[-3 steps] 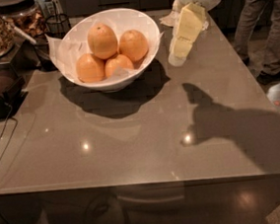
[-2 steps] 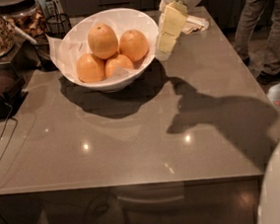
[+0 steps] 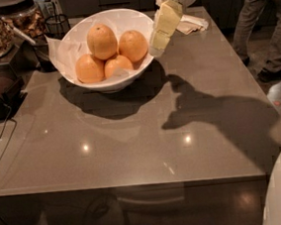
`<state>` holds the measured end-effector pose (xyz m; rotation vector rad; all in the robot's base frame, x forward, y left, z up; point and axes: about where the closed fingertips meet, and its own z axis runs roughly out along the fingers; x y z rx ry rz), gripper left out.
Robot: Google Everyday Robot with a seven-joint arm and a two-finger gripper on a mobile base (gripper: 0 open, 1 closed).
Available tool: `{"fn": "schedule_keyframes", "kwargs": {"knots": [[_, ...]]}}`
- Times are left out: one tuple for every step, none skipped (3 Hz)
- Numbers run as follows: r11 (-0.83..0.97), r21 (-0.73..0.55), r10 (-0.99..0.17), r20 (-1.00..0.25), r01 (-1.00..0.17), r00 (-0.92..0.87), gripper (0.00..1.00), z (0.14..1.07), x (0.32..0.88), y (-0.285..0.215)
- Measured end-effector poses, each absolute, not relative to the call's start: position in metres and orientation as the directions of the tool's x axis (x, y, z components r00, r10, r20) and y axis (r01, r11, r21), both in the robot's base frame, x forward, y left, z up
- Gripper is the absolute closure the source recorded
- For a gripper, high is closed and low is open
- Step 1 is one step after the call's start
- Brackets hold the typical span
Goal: Pick orange from white bowl
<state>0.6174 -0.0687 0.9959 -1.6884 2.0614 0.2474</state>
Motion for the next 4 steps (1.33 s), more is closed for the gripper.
{"fn": "schedule_keyframes", "kwargs": {"knots": [[0.206,-0.163,-0.880,-0.463,-0.965,-0.110,0.00,0.996,0.637,-0.045],[0.163,-0.171,-0.875,-0.479,-0.972,-0.062,0.00,1.000,0.658,-0.014],[0.083,-0.200,-0.880,-0.474,-0.976,0.022,0.00,0.998,0.672,0.014],[0.105,-0.213,-0.857,-0.515,-0.971,0.021,0.00,1.000,0.676,0.015]]}}
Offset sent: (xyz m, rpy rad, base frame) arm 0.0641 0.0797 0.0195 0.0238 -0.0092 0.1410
